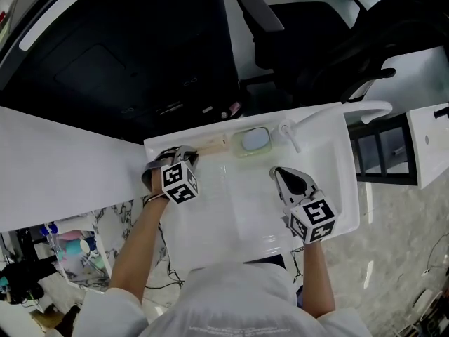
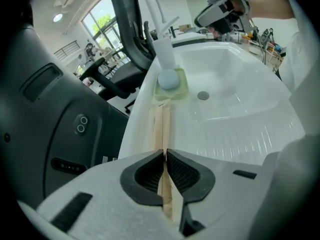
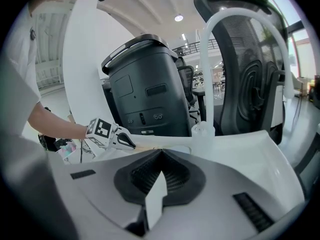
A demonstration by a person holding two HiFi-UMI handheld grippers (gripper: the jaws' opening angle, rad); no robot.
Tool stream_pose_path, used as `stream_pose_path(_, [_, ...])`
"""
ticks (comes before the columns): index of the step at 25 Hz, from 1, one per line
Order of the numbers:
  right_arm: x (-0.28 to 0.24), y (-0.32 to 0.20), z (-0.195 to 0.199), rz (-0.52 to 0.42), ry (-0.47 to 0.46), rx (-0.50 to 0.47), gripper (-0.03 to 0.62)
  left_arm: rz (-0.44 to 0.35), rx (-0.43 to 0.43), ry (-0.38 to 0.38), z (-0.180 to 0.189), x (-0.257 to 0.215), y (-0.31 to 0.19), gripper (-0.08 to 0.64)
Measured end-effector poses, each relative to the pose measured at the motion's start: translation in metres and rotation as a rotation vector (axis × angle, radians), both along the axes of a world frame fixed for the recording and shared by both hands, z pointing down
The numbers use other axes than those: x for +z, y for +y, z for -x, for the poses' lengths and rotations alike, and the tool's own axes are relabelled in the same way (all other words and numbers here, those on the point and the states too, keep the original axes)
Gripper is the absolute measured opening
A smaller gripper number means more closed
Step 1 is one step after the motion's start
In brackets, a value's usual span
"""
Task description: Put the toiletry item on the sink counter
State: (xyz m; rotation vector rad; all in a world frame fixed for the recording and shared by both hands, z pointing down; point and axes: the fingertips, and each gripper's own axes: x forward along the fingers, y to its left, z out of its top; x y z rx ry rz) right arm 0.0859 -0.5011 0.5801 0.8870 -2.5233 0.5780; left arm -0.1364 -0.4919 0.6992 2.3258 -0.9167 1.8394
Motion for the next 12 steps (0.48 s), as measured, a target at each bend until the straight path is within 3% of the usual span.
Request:
stream_pose_path(2, [-0.001, 0.0, -0.001, -0.003, 0.006, 0.002, -0.005, 0.005, -0.047, 0.061, 0.0, 0.0, -0.003, 0.023])
stream_pose_path(5, [-0.004, 0.001, -0.001, -0.008, 0.015, 0.004, -0.005, 0.04, -0.151, 0.227, -0.001, -0.003, -0.006, 0.029])
stream_pose_path(8, [-0.009, 0.005, 0.001, -0.018, 0.016, 0.005, -0.005, 0.08, -0.236, 0.373, -0.004, -0.007, -0.002, 0.079])
stream_pose_path(12, [-0.021, 0.016, 0.003, -0.043, 0.022, 0.011, -0.005, 0.081, -0.259, 0.429, -0.004, -0.015, 0.011, 0.144])
